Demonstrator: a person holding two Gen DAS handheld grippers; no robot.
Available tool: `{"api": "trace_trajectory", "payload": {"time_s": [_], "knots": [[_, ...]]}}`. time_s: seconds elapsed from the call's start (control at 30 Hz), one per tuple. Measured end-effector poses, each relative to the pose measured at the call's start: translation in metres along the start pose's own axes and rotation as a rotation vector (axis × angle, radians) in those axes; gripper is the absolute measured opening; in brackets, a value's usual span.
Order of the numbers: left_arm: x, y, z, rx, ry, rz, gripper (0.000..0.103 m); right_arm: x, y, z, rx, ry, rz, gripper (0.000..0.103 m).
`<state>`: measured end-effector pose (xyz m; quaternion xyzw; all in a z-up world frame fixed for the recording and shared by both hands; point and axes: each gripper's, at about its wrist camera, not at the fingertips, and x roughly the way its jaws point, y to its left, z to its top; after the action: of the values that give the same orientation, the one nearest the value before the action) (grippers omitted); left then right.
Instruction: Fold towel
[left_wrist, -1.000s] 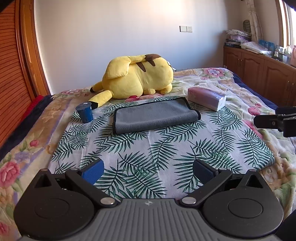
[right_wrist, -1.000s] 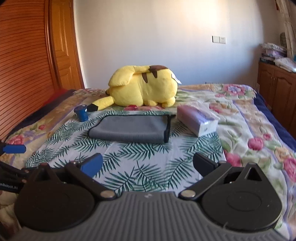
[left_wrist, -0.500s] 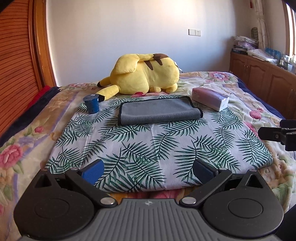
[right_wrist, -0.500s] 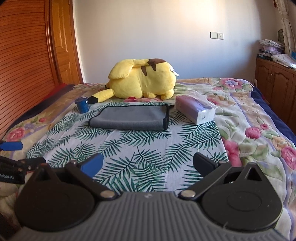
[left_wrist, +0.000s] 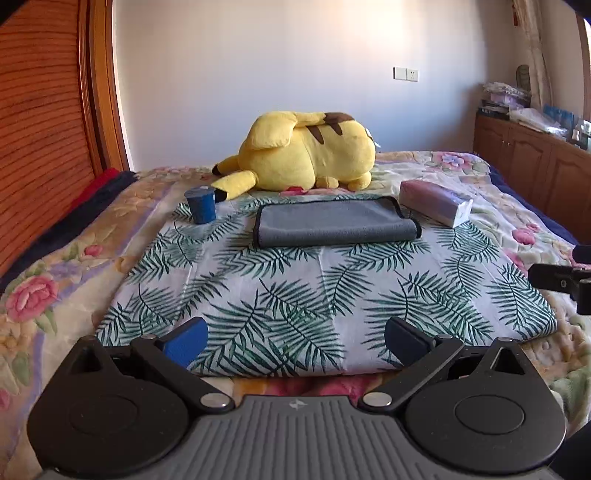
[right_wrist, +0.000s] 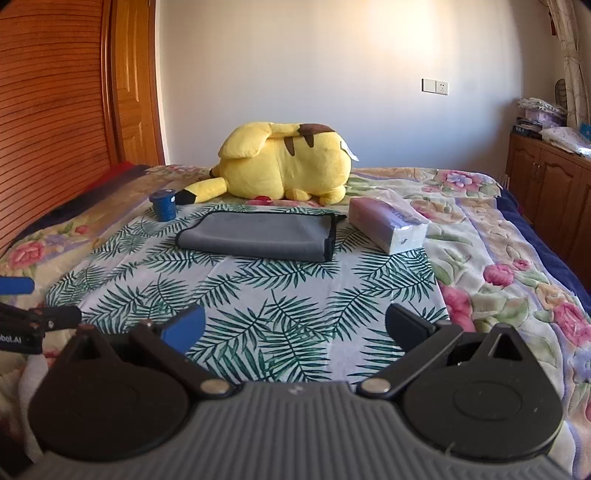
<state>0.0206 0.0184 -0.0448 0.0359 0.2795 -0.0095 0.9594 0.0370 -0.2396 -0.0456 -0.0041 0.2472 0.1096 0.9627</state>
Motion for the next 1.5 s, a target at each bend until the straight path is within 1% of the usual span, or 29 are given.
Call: {"api": "trace_trajectory", "payload": {"time_s": [0.33, 0.67, 1.03, 1.5], "knots": [[-0.006, 0.009, 0.006, -0.054, -0.07, 0.017, 0.103, 0.0, -0.005, -0.001, 0.04, -0.018, -0.006, 0.103], [-0.011, 0.01, 0.009, -0.032, -0.114, 0.039, 0.103, -0.011, -0.008, 0.0, 0.053, -0.11, -0.013, 0.103], [-0.021, 0.007, 0.01, 0.01, -0.182, 0.053, 0.103, -0.018, -0.01, 0.002, 0.055, -0.165, -0.033, 0.103], [-0.021, 0.005, 0.009, 0.024, -0.181, 0.052, 0.103, -0.02, -0.01, 0.002, 0.047, -0.173, -0.036, 0.103]]}}
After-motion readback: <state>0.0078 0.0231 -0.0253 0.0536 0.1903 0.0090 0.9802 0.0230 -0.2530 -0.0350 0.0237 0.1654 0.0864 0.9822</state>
